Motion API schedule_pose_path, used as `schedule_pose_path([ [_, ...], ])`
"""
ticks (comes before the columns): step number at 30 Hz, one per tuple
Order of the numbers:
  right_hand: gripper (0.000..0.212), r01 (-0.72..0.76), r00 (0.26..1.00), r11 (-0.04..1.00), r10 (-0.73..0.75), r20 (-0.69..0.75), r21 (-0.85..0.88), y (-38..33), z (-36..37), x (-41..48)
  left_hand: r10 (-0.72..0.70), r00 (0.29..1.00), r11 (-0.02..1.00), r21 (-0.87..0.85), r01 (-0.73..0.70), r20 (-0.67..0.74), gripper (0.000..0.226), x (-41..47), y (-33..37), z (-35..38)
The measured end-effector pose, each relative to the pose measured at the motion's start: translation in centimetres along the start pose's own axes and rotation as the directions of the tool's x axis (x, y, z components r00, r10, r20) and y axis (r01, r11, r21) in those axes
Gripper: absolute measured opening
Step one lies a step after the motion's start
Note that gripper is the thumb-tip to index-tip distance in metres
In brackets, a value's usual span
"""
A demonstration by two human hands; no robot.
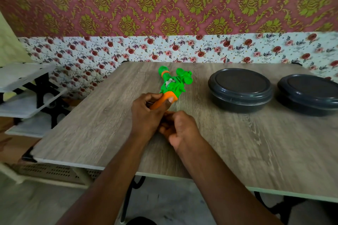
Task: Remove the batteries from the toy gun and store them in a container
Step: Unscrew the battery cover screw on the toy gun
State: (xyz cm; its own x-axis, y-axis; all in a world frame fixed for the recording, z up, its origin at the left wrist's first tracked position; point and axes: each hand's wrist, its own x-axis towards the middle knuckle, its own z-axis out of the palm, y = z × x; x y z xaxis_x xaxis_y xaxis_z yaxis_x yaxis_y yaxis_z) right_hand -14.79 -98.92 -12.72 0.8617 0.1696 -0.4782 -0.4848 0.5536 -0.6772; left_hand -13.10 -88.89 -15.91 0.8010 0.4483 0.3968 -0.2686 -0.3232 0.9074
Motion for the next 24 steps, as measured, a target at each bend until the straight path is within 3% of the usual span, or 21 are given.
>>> schedule_pose_path([
  [11, 0.025, 0.008, 1.0, 0.998, -0.01, 0.021, 0.066, 0.0, 0.1, 0.0, -0.052, 0.997, 0.997, -0.064, 0.048, -0.057, 0.032, 0.0, 0.3, -0.2],
  [17, 0.019, 0.131, 0.991, 0.991, -0.131, -0.03, -0.031, 0.5, -0.3, 0.4, -0.055, 0.987, 0.997, -0.056, 0.047, -0.149, 0.047, -0.5, 0.9, -0.6],
  [21, 0.029, 0.295, 0.945, 0.93, -0.318, -0.078, -0.218, -0.1, -2.1, 0.9, -0.078, 0.978, 0.991, -0.118, 0.056, -0.193, 0.054, -1.0, 0.6, -0.6],
  [24, 0.03, 0.434, 0.853, 0.777, -0.517, -0.07, -0.455, -0.9, -3.9, 0.7, -0.147, 0.962, 0.981, -0.159, 0.112, -0.23, 0.034, -0.5, -1.0, -0.6],
])
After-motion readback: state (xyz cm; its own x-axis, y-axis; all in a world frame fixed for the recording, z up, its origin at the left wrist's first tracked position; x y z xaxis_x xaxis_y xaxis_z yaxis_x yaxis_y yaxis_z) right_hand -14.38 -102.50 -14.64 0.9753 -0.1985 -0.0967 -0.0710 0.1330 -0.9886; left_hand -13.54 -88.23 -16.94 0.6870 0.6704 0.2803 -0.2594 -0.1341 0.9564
